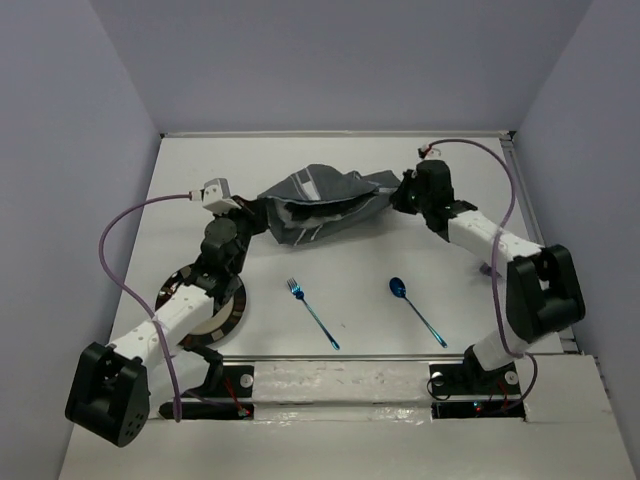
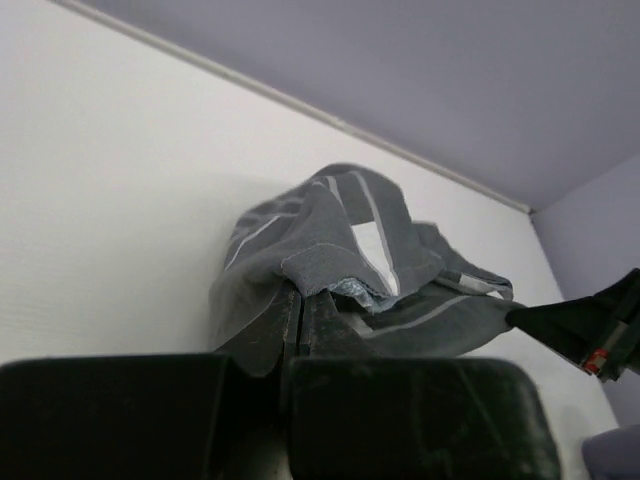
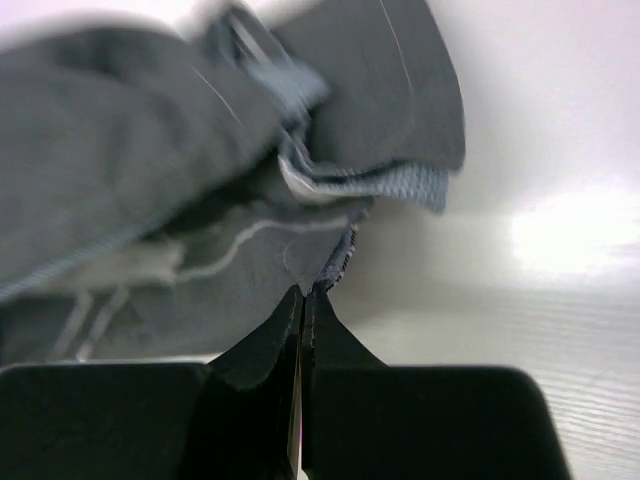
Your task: Set the dinner table for one person
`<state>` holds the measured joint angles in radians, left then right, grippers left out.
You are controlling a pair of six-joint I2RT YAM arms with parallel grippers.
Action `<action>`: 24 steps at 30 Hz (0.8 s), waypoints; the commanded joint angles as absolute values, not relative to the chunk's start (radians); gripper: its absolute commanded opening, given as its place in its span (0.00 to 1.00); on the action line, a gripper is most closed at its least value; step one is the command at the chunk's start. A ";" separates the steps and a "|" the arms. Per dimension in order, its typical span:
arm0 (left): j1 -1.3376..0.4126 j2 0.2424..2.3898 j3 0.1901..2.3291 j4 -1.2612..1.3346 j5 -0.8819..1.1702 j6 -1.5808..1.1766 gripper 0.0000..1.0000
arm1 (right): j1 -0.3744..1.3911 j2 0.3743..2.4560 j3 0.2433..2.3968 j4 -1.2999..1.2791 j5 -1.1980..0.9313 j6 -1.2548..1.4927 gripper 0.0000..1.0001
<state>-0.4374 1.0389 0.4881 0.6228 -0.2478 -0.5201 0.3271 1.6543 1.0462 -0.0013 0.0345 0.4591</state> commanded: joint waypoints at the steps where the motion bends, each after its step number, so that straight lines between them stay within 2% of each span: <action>1: -0.402 0.956 0.613 0.687 -0.203 -0.569 0.00 | 0.327 1.400 1.084 0.025 0.121 0.401 0.00; 7: -0.350 0.850 0.739 0.684 -0.163 -0.652 0.00 | 0.327 1.160 1.222 -0.106 0.192 0.304 0.00; 12: -0.311 0.766 0.853 0.644 -0.222 -0.683 0.00 | 0.327 1.082 1.431 -0.205 0.225 0.239 0.00; 17: -0.308 0.769 0.861 0.632 -0.258 -0.747 0.00 | 0.327 1.063 1.511 -0.219 0.225 0.235 0.00; 24: -0.305 0.808 0.841 0.652 -0.276 -0.750 0.00 | 0.327 1.163 1.585 -0.229 0.255 0.193 0.00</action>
